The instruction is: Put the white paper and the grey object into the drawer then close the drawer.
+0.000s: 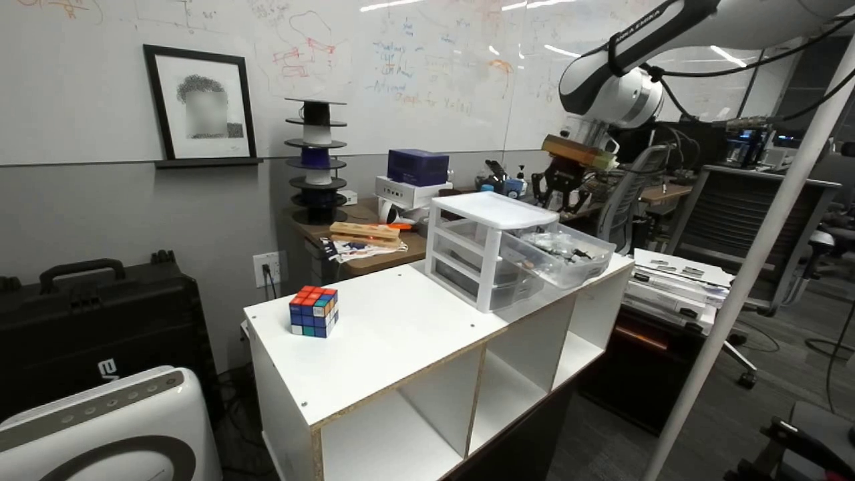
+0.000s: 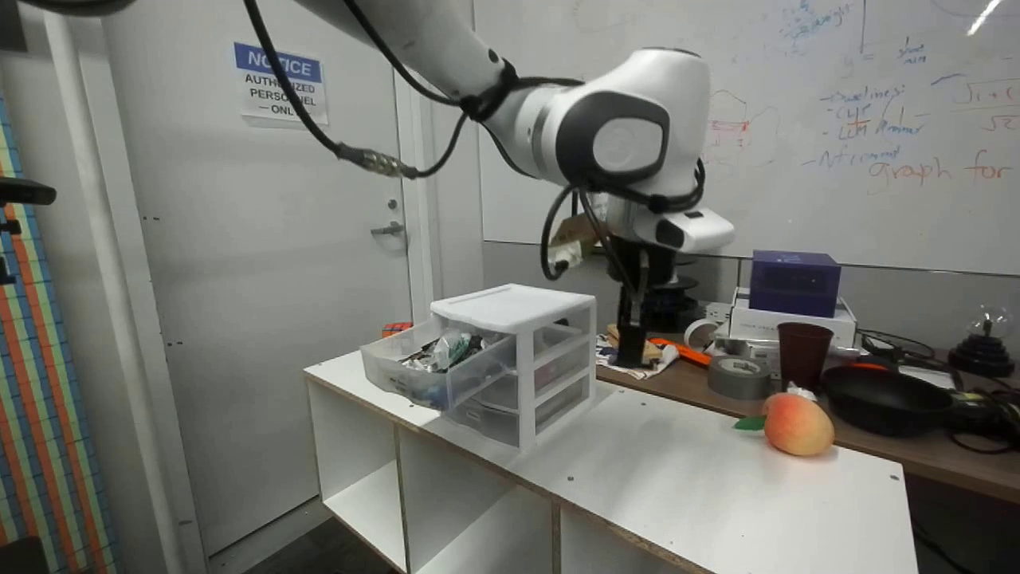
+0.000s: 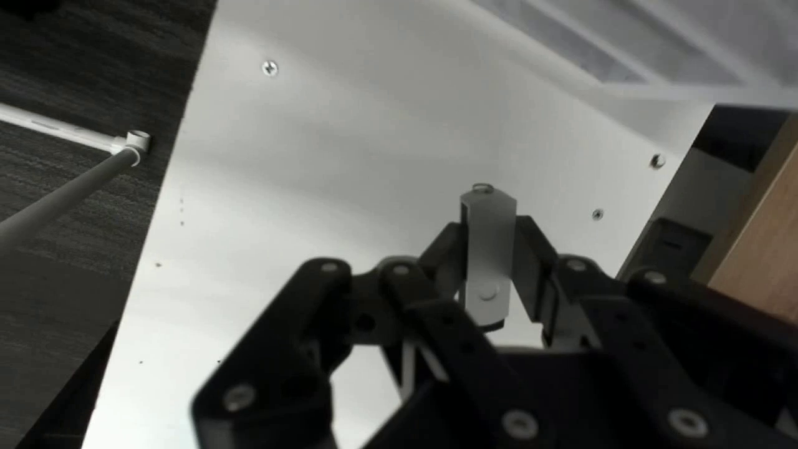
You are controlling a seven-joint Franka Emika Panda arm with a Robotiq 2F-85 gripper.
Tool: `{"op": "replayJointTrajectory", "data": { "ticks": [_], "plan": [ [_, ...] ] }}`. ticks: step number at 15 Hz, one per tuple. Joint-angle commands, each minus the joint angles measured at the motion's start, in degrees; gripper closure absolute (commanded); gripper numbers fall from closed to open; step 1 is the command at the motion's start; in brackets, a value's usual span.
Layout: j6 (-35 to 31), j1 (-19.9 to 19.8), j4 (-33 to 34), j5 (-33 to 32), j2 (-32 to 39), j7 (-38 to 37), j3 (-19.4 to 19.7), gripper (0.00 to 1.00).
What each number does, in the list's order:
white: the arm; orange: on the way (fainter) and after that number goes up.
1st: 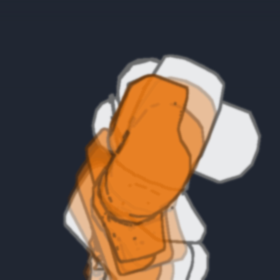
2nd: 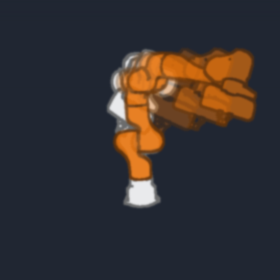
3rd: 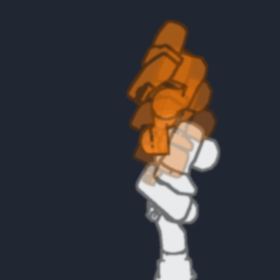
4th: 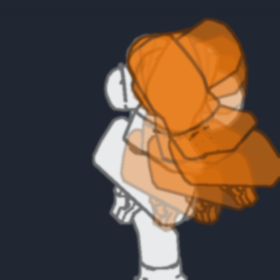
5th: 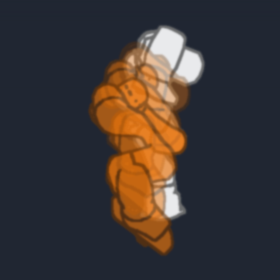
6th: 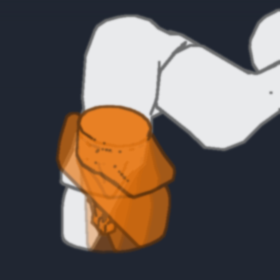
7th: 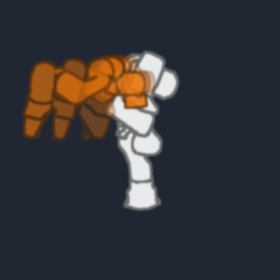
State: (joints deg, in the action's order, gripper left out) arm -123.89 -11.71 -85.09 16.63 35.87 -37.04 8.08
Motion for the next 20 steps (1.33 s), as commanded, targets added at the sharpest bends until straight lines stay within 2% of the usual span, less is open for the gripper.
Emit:
{"op": "replayJointTrajectory", "data": {
  "ticks": [1, 5, 9, 12, 14, 16, 20],
  "plan": [
    [5.4, 4.3, -8.6, -5.0, -11.6, 2.6, 0.7, 0.89],
    [10.3, 9.3, -14.5, -13.2, -22.1, 3.0, 0.2, 0.89],
    [16.8, 13.0, -19.5, -20.9, -32.3, 3.1, -2.4, 0.89],
    [24.1, 14.4, -22.8, -22.0, -39.9, 5.2, -5.9, 0.89],
    [26.1, 14.1, -22.8, -21.1, -40.6, 8.3, -7.4, 0.89],
    [24.5, 13.4, -25.1, -21.6, -42.1, 12.2, -8.0, 0.89],
    [19.0, 11.3, -27.0, -20.8, -40.8, 18.0, -6.5, 0.89]
  ]
}}
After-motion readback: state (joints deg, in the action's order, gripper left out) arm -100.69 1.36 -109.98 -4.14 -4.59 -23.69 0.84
